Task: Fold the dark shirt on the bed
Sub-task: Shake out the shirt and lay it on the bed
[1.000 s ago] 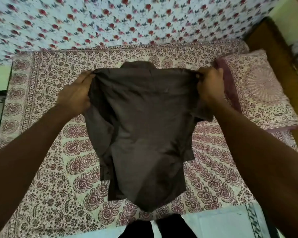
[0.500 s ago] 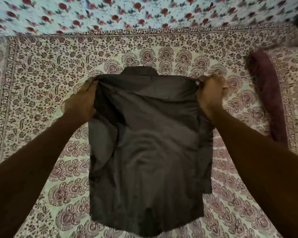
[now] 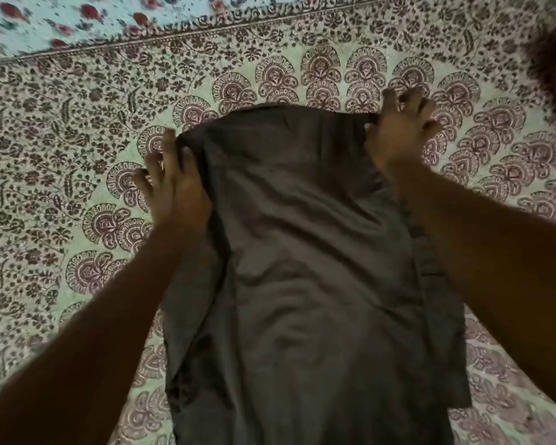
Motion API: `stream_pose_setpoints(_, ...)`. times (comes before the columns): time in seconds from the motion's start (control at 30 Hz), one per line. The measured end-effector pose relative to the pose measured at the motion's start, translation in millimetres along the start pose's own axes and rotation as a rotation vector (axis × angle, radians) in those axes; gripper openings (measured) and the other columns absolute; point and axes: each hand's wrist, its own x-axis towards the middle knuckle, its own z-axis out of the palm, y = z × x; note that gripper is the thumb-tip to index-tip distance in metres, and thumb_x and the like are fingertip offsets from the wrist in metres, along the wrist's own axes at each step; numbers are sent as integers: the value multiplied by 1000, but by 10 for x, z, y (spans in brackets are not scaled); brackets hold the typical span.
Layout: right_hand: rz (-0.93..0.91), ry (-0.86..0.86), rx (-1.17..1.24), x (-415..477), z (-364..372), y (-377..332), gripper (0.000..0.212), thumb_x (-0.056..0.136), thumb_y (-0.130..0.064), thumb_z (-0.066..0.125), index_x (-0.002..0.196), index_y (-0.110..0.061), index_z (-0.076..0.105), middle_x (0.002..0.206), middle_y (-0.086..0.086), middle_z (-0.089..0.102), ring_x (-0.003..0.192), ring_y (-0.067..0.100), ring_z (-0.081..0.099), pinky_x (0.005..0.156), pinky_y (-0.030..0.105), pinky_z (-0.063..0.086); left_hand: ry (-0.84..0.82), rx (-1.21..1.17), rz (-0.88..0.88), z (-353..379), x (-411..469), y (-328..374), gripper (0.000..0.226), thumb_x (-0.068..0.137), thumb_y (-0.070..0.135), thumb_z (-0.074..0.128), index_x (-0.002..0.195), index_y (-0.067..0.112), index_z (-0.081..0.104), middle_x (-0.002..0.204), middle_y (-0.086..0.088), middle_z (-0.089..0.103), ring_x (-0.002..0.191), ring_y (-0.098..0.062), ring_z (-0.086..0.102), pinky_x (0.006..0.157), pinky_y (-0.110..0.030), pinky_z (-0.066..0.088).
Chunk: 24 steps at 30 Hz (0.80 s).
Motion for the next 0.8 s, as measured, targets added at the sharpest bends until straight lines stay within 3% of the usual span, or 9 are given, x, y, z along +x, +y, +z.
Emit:
stream_pose_setpoints(0.1, -399, 39, 30, -789, 459, -65, 57, 98, -42, 53, 148, -18, 44, 160, 20, 33, 141, 48, 34, 103, 68, 36, -63, -149, 232, 295, -507, 304, 59, 90, 23, 61, 146, 9, 48, 155, -18, 40, 125, -45, 49, 99, -58, 49)
stream_pose_setpoints(0.17, -703, -102, -36, -1406, 832, -9, 66, 96, -55, 53, 154, -25, 42, 166, 12, 30, 143, 42, 37, 102, 59, 43, -265, -216, 306, 583, -860, 343, 73, 91, 37, 62, 156, 16, 38, 165, -8, 31, 137, -38, 43, 105, -54, 48)
stream_pose_setpoints(0.23, -885, -209, -152, -1730, 1095, 200, 75, 94, -70, 49, 159, -37, 31, 171, 2, 21, 150, 33, 33, 104, 54, 41, -326, -202, 243, 882, -1057, 161, 86, 91, 52, 60, 164, 25, 24, 173, 1, 18, 150, -34, 31, 114, -54, 40)
stream_pose_setpoints(0.37, -595, -121, -161, -1580, 1192, 621, 77, 92, -82, 32, 160, -48, 20, 173, -8, 11, 158, 20, 21, 115, 61, 29, -271, -186, -29, 1151, -1079, -487, 101, 85, 75, 53, 165, 27, 16, 173, -4, 18, 147, -48, 34, 113, -63, 36)
stream_pose_setpoints(0.5, -218, -46, -58, -1485, 1161, 520, 83, 95, -79, 31, 163, -32, 20, 172, 13, 10, 156, 41, 14, 114, 67, 25, -200, -175, -90, 1066, -1089, -536, 92, 83, 62, 43, 159, 13, 28, 165, -21, 29, 141, -50, 37, 111, -67, 34)
stream_pose_setpoints(0.57, -315, 6, -52, -1723, 1178, 348, 79, 97, -73, 37, 161, -29, 27, 170, 18, 16, 152, 46, 21, 112, 66, 28, -161, -215, 25, 1005, -1322, -313, 86, 86, 53, 50, 159, 14, 29, 168, -16, 26, 146, -42, 35, 113, -62, 35)
stream_pose_setpoints(0.63, -605, -20, -60, -2165, 1293, 304, 72, 96, -68, 45, 157, -31, 36, 169, 17, 19, 146, 45, 27, 107, 63, 35, -239, -262, 182, 1062, -1724, -102, 85, 90, 52, 54, 163, 22, 23, 173, -5, 16, 155, -33, 25, 116, -59, 36)
stream_pose_setpoints(0.7, -844, -110, -109, -2628, 1404, 467, 65, 96, -65, 47, 155, -39, 40, 170, 11, 22, 144, 39, 33, 108, 61, 35, -306, -218, 205, 1202, -2124, -64, 83, 93, 61, 50, 165, 36, 16, 175, 5, 3, 161, -29, 11, 121, -59, 30)
stream_pose_setpoints(0.8, -662, -99, -134, -2938, 1445, 969, 62, 98, -71, 35, 157, -52, 27, 172, -4, 17, 152, 25, 30, 115, 59, 26, -274, -206, 31, 1335, -2511, -264, 81, 94, 73, 40, 163, 45, 9, 175, 11, -3, 161, -32, 9, 121, -60, 27)
